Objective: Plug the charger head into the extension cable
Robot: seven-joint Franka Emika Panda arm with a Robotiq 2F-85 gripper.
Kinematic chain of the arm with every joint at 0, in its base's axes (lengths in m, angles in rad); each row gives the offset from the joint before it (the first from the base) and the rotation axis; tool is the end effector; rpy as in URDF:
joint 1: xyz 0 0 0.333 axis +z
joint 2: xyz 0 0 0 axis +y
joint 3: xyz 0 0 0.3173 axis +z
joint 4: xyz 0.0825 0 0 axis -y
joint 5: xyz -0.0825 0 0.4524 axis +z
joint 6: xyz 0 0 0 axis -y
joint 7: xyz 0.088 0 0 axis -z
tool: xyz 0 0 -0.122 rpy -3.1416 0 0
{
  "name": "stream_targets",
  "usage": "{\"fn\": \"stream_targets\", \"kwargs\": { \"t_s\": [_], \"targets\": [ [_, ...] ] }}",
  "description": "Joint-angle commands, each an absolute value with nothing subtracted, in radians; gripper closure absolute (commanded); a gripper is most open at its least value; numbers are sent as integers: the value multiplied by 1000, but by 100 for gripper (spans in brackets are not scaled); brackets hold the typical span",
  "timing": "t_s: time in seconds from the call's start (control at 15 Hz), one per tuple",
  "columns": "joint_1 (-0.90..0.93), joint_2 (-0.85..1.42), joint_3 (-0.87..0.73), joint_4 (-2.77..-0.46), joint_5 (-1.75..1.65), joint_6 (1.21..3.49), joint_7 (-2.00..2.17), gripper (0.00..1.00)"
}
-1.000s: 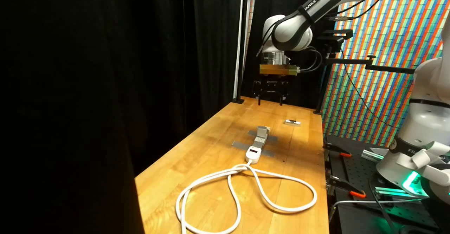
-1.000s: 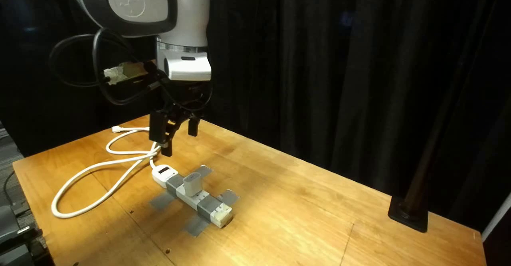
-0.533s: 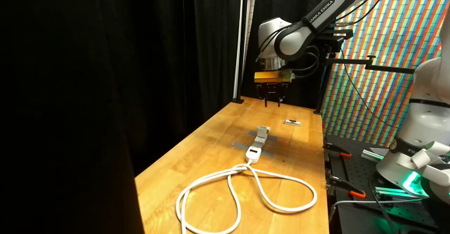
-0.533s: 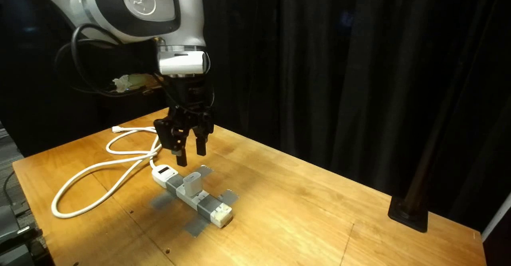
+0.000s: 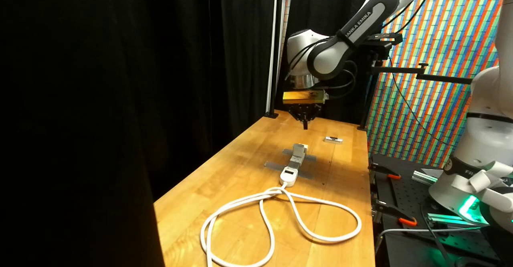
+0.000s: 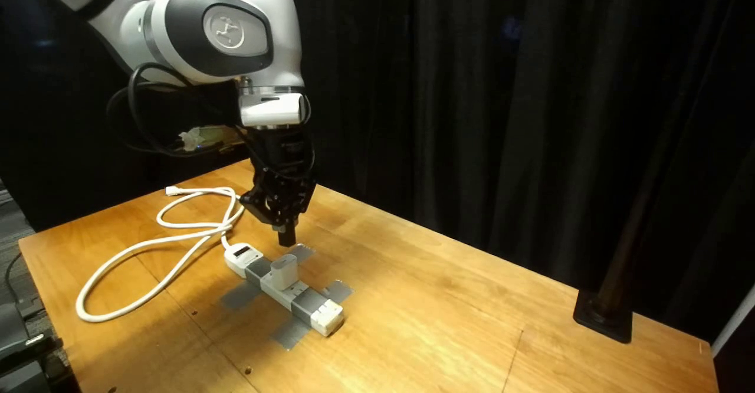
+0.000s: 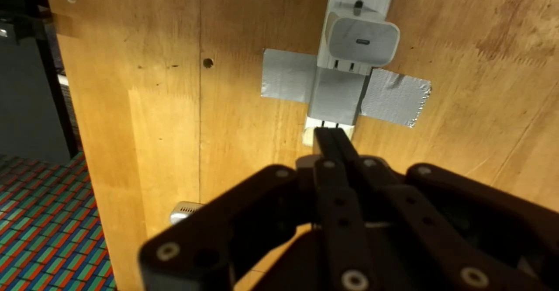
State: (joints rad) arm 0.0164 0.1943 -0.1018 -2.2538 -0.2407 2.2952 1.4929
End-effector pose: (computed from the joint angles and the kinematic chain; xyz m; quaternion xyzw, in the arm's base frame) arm 0.5613 -0.0575 0.2006 0.7580 -0.6411 0.0024 0.1204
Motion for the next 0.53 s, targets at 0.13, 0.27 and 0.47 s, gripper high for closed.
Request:
{"fn": "stream_targets", "kwargs": {
  "t_s": [0.13, 0.27, 0.47],
  "targets": [
    [17, 245, -91, -2237, -177, 2366, 1481, 91],
    [18, 255, -89, -2240, -145, 2386, 1475, 91],
    [24, 265, -94, -2243, -120, 2400, 1497, 93]
  ]
}}
